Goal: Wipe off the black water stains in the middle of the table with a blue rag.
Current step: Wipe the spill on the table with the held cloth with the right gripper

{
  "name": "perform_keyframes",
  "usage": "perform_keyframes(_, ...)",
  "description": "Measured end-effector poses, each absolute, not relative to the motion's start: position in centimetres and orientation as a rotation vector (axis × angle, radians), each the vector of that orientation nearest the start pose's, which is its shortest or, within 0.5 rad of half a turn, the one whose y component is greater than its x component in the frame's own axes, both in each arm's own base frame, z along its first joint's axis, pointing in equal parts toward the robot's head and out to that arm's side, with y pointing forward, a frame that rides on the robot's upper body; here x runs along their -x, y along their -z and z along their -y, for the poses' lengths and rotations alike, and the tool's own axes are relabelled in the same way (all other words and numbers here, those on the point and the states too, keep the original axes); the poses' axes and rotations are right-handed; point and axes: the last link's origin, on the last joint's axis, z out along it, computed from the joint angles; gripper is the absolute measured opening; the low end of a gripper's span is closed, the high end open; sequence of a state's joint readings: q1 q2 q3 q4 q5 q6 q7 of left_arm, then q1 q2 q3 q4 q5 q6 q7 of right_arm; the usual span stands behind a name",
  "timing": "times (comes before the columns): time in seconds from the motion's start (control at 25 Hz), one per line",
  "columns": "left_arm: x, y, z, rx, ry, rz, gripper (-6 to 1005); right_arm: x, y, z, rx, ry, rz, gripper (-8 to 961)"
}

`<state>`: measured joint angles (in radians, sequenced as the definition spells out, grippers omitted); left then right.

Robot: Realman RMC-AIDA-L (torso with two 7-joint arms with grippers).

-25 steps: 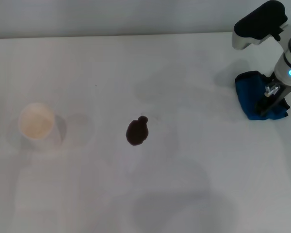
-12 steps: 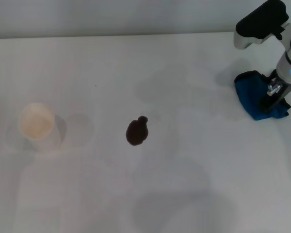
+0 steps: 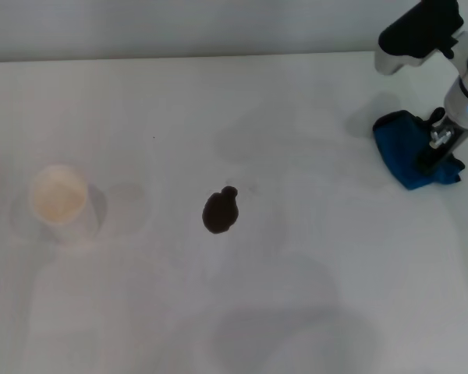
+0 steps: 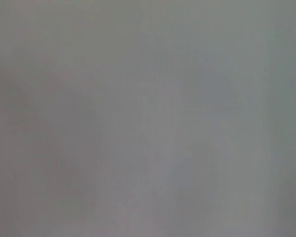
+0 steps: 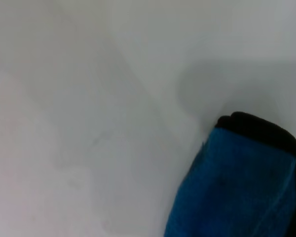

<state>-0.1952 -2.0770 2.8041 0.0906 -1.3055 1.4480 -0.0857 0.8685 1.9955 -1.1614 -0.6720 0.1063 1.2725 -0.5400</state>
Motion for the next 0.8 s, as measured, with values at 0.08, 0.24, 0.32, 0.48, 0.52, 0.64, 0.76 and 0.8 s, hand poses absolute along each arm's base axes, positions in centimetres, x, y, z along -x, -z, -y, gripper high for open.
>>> perform_keyframes(0.08, 37.8, 0.0, -22.7, 1.523, 0.598, 0.476, 880, -27.5, -2.4, -41.0, 2.182, 0.897, -1.077, 86)
perform_keyframes(0.24, 37.6, 0.1, -22.9, 1.525, 0.605, 0.474, 880, -27.2, -2.0, -40.8, 2.211, 0.906, -1.064, 87)
perform_keyframes(0.32, 37.5, 0.1, -23.1, 1.526, 0.61, 0.472, 880, -27.0, -1.7, -40.7, 2.231, 0.901, -1.06, 85)
perform_keyframes(0.48, 37.4, 0.1, -23.1, 1.526, 0.614, 0.472, 880, -26.2, -0.6, -40.5, 2.297, 0.876, -1.047, 82)
perform_keyframes(0.52, 37.4, 0.1, -23.1, 1.526, 0.615, 0.472, 880, -25.9, -0.2, -40.4, 2.314, 0.878, -1.036, 82)
perform_keyframes(0.64, 37.3, 0.2, -23.2, 1.531, 0.616, 0.471, 879, -24.9, 1.0, -40.2, 2.364, 0.877, -1.007, 83)
perform_keyframes(0.76, 37.2, 0.3, -23.2, 1.54, 0.621, 0.468, 879, -23.9, 2.2, -39.9, 2.414, 0.866, -0.979, 83)
perform_keyframes(0.8, 37.2, 0.3, -23.3, 1.541, 0.621, 0.467, 879, -23.5, 2.5, -39.8, 2.43, 0.86, -0.968, 83)
